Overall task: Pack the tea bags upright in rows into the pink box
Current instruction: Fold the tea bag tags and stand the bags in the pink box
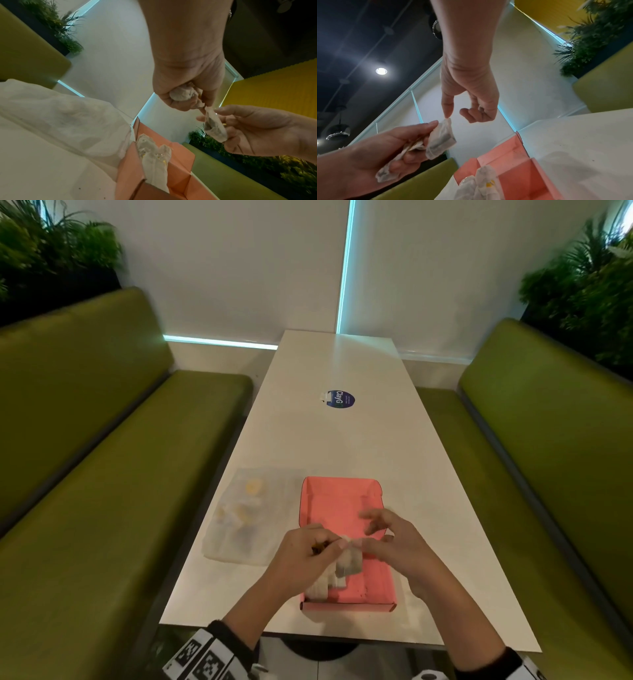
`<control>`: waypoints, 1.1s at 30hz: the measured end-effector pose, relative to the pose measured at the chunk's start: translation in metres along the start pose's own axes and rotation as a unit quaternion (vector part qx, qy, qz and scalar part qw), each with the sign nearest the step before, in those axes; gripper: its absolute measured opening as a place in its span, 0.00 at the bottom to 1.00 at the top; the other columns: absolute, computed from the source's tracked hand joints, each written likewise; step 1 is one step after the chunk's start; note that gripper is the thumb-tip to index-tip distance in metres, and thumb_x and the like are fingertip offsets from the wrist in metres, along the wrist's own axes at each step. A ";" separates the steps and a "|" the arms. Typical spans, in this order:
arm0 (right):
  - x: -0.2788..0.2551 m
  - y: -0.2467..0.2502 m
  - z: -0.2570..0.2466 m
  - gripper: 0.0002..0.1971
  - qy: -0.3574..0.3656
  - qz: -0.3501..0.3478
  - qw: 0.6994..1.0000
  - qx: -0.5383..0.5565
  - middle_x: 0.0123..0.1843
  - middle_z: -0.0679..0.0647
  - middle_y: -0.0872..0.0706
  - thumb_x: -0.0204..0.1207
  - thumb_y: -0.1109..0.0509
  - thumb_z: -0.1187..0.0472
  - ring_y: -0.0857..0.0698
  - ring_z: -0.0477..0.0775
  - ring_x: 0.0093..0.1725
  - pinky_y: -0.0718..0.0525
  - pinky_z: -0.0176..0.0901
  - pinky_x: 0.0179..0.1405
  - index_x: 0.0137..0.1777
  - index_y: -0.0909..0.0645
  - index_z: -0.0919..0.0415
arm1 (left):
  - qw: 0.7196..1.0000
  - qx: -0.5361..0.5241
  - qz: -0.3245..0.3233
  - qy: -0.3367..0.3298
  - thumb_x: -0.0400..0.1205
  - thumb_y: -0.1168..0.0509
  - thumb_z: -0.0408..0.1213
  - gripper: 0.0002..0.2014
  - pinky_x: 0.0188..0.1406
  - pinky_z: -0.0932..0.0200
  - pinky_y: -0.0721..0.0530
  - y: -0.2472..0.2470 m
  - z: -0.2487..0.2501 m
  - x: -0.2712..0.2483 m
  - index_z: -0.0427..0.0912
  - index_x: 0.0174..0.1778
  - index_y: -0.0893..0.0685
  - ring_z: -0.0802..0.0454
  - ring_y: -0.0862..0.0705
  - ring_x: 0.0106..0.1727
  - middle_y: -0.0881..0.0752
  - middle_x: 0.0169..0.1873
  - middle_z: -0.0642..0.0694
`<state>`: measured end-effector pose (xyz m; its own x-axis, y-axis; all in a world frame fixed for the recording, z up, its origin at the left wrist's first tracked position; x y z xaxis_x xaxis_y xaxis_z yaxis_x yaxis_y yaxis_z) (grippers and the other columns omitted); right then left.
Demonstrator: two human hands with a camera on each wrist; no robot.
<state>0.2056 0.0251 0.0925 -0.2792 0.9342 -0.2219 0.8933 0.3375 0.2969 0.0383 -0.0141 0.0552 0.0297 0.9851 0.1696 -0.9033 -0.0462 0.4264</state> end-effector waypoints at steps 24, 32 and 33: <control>-0.008 -0.006 -0.005 0.11 0.120 -0.035 0.962 -0.241 0.49 0.42 0.23 0.75 0.28 0.51 0.24 0.36 0.43 0.28 0.22 0.39 0.57 0.16 0.46 | 0.998 0.043 0.034 -0.026 0.81 0.33 0.40 0.08 0.38 0.62 0.20 0.001 0.001 0.000 0.45 0.43 0.09 0.56 0.19 0.36 0.15 0.34 0.48; -0.006 -0.010 -0.005 0.08 0.120 0.010 0.968 -0.219 0.41 0.44 0.20 0.73 0.26 0.57 0.23 0.39 0.36 0.26 0.22 0.38 0.33 0.19 0.50 | 0.999 -0.027 0.041 0.015 0.79 0.39 0.52 0.19 0.32 0.64 0.25 -0.002 0.004 -0.003 0.47 0.26 0.20 0.57 0.25 0.29 0.23 0.25 0.50; -0.006 -0.010 -0.005 0.08 0.115 0.015 0.971 -0.211 0.41 0.45 0.20 0.73 0.25 0.56 0.23 0.39 0.35 0.26 0.23 0.37 0.33 0.19 0.50 | 0.999 -0.021 0.040 0.010 0.80 0.36 0.50 0.16 0.33 0.63 0.23 -0.003 0.003 -0.003 0.47 0.29 0.16 0.55 0.22 0.31 0.19 0.28 0.48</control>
<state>0.1965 0.0167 0.0957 -0.3707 0.9287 -0.0079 0.6919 0.2818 0.6647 0.0420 -0.0173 0.0563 -0.0521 0.9817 0.1829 -0.9200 -0.1184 0.3736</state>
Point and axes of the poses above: each hand's wrist, its own x-axis towards the middle knuckle, its own y-axis out of the back of the hand, z = x × y, the point moved 2 cm from there along x, towards the middle knuckle
